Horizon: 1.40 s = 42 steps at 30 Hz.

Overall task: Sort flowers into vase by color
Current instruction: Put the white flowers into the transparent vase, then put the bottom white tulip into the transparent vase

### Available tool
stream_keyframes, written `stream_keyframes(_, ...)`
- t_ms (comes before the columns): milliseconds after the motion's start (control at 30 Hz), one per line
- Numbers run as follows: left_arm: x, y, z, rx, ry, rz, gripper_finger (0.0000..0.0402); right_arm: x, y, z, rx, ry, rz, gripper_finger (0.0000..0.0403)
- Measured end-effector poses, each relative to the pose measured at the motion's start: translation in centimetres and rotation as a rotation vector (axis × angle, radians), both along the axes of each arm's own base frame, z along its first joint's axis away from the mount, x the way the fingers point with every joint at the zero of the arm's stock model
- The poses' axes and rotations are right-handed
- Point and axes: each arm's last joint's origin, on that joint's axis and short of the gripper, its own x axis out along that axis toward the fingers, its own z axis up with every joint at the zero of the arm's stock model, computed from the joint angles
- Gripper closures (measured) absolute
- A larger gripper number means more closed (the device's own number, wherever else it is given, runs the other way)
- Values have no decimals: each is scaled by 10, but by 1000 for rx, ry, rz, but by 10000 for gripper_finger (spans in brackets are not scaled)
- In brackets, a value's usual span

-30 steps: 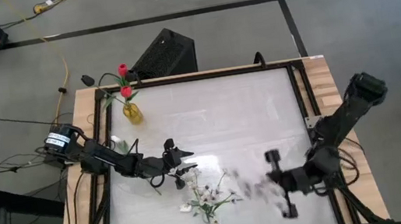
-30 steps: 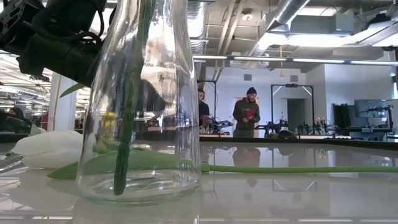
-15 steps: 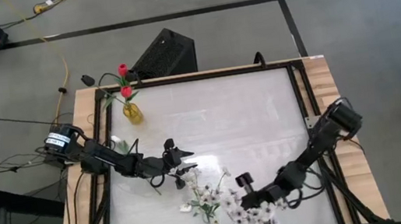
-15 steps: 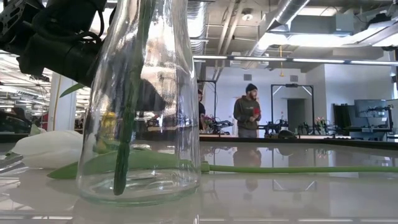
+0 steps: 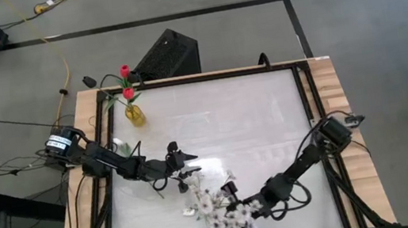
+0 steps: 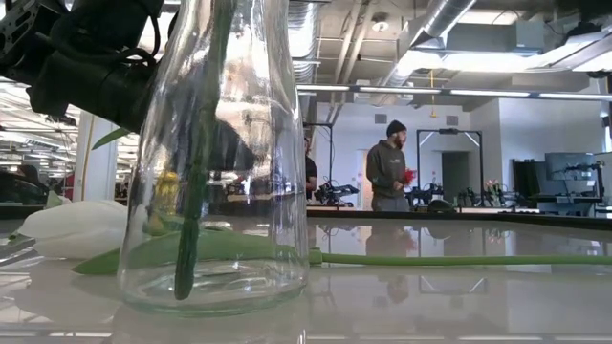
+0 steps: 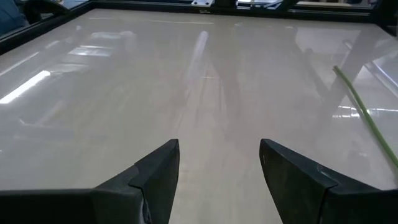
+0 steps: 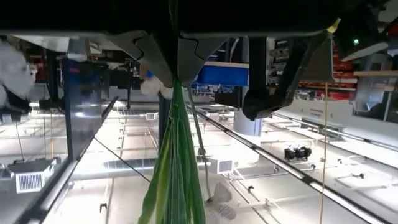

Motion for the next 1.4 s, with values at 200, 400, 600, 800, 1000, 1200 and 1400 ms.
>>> stream_keyframes(200,0,-1,0,-7,1,-16,189,14,1,-15,35,43,16,377)
stream_keyframes(400,0,-1,0,-16,3,-38,189,15,5,-20,19,90,-30,377)
stream_keyframes(600,0,-1,0,-23,2,-37,189,14,8,-22,-39,87,-74,377)
stream_keyframes(800,0,-1,0,-23,2,-37,189,16,8,-27,-70,139,-87,373)
stream_keyframes(1000,0,-1,0,-23,2,-37,189,20,5,-29,-86,183,-116,291)
stream_keyframes(1200,0,-2,0,-31,2,-35,189,14,8,-7,-158,337,-91,199)
stream_keyframes(1400,0,-2,0,-30,4,-35,189,-9,-4,22,-226,684,-56,141)
